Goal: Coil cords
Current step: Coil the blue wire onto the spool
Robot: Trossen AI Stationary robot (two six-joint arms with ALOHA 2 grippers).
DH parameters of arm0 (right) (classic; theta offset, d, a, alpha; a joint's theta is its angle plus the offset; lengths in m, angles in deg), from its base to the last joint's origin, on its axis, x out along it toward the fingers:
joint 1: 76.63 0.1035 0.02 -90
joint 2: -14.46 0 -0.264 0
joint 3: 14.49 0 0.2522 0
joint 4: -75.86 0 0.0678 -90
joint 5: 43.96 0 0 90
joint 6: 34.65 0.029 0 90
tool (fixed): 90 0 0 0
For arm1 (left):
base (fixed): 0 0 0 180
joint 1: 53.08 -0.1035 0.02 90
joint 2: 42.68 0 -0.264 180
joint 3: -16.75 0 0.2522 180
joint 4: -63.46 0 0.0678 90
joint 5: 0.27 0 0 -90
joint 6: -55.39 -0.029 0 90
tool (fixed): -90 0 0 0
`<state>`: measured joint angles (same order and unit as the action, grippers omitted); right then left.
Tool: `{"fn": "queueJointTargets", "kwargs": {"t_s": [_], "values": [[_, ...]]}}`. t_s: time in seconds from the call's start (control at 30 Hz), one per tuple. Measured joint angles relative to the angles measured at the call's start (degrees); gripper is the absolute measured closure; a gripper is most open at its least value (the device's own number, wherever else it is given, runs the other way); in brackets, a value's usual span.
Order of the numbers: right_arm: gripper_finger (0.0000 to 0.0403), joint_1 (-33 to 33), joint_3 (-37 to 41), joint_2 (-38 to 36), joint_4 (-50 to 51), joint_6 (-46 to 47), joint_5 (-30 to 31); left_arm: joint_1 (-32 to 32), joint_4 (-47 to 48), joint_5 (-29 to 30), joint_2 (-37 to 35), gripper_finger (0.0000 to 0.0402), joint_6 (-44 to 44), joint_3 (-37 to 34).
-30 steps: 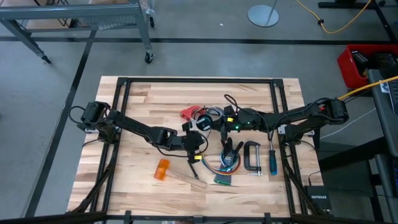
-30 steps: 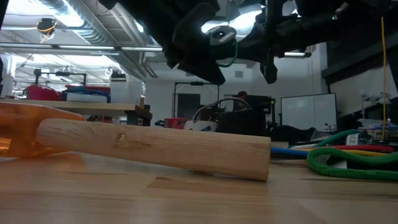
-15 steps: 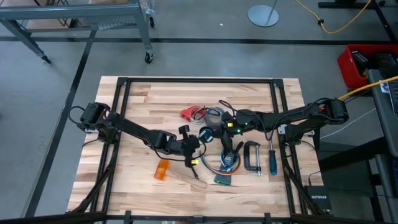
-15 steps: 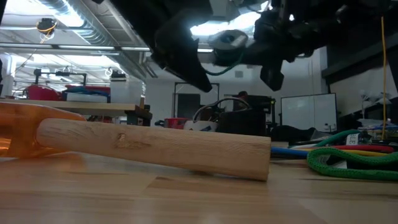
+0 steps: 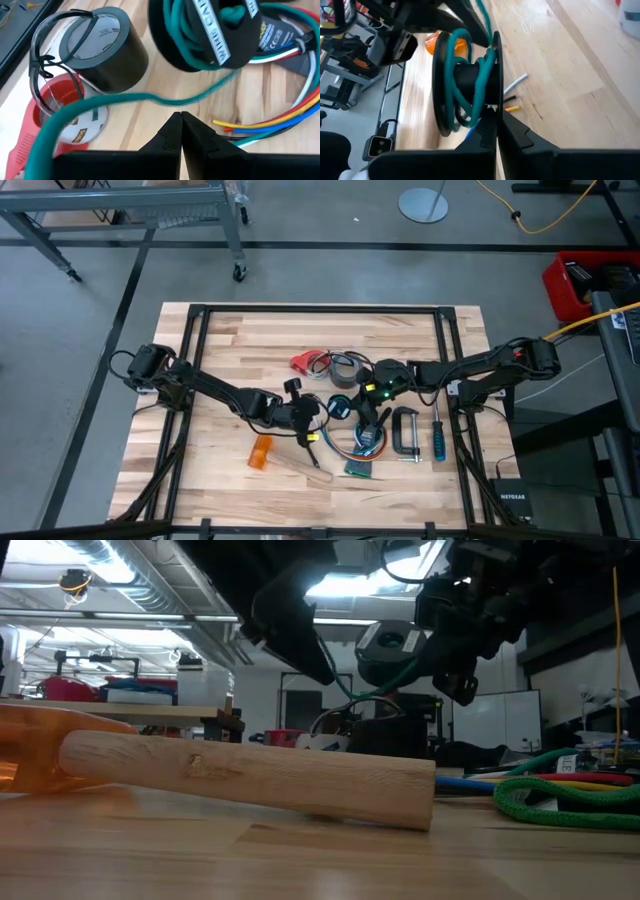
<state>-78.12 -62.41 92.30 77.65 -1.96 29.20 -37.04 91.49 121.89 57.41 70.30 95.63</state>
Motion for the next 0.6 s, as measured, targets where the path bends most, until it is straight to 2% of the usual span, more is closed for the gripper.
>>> {"fn": "queueJointTargets", "kwargs": {"t_s": [0.43,0.6], "values": [[0.0398,-0.02,0.0,0.0,-0.36,-0.02,-0.37,0.0,1.64,1.55,-0.02,0.04,1.67,0.0],[0.0398,-0.02,0.0,0.0,-0.4,-0.04,-0.37,-0.15,1.64,1.53,-0.01,0.0385,4.2,0.0]]}}
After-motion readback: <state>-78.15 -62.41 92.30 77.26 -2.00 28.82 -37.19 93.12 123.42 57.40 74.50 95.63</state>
